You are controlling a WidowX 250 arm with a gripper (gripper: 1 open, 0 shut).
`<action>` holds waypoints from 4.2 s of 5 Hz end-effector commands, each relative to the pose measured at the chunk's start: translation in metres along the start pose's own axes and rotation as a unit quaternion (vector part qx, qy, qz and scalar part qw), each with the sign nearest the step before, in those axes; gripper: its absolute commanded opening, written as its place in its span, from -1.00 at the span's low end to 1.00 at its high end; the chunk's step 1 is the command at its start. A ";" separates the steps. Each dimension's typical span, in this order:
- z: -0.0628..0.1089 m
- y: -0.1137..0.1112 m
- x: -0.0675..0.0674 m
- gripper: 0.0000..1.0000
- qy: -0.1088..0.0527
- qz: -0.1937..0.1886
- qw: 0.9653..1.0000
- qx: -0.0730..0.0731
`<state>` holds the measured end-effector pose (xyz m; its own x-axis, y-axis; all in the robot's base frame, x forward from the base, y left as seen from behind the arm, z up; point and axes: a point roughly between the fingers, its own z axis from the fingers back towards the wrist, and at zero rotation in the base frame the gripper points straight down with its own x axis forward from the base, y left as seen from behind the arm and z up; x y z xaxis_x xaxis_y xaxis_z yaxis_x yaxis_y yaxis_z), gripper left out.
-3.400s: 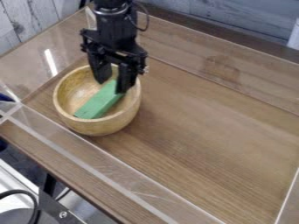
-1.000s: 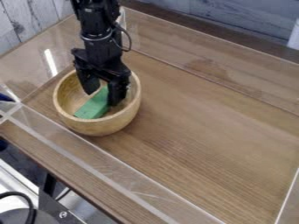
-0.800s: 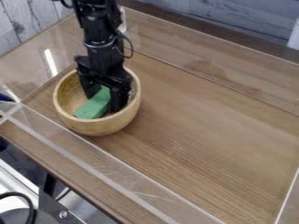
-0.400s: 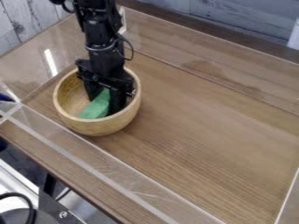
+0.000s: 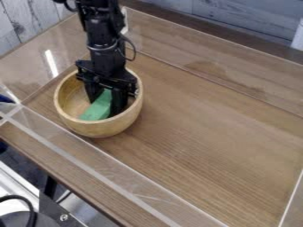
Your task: Remove the green block from inside the brown bowl and put it on the table
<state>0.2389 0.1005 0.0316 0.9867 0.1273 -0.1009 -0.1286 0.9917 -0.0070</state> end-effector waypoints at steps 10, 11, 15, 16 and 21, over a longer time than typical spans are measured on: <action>0.039 -0.094 0.013 -1.00 0.011 -0.178 0.984 -0.016; 0.020 -0.074 0.008 -1.00 0.002 -0.139 0.989 -0.043; 0.026 -0.069 0.029 -1.00 -0.058 -0.122 0.988 -0.073; 0.027 -0.074 0.030 -1.00 -0.061 -0.150 0.984 -0.080; 0.008 -0.118 0.026 -1.00 -0.046 -0.066 0.992 -0.094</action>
<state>0.2685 -0.0148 0.0255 0.9986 0.0068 -0.0523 -0.0172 0.9791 -0.2024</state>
